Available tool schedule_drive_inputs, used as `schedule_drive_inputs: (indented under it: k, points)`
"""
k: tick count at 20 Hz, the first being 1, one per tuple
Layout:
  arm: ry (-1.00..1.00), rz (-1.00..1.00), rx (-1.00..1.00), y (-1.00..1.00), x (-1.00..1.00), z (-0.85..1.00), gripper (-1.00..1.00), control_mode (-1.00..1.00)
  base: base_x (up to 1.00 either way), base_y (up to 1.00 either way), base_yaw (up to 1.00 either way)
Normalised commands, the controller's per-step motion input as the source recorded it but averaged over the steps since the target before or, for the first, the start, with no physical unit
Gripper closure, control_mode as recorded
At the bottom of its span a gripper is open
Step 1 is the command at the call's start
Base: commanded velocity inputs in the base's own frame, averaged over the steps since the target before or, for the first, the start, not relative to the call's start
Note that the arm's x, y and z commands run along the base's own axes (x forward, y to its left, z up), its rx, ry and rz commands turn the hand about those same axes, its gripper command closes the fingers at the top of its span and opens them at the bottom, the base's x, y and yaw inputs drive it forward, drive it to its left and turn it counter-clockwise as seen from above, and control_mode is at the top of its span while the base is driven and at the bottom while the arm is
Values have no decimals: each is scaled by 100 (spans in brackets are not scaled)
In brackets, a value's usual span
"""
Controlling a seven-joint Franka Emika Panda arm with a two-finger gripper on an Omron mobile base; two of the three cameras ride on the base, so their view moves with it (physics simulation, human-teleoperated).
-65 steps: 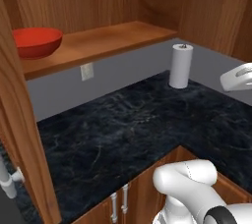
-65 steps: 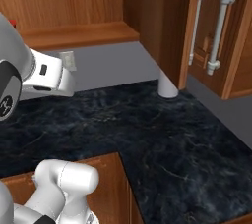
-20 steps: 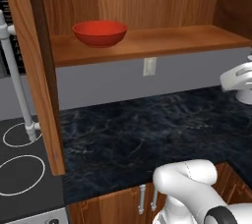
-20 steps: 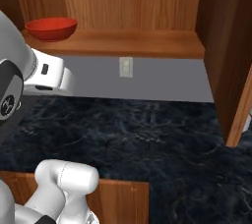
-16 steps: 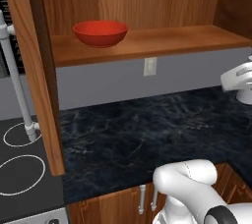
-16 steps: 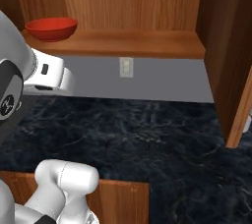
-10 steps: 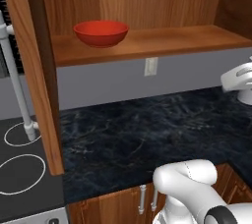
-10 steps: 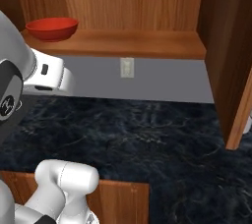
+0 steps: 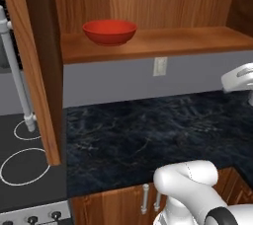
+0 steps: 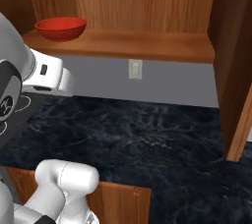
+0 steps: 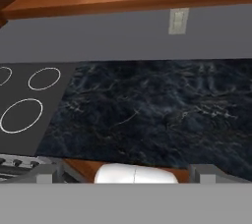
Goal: Move the bowls from the cabinet to the plates on the dining table.
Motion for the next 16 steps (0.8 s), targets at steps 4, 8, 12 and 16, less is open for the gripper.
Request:
schedule_drive_inputs:
  k: [4,8,12,16]
  points:
    - [0,0,0,0,0,0,-100,100,20,0,24]
    - [0,0,0,0,0,0,-100,100,20,0,24]
    - [0,0,0,0,0,0,-100,100,20,0,24]
    - [0,0,0,0,0,0,-100,100,20,0,23]
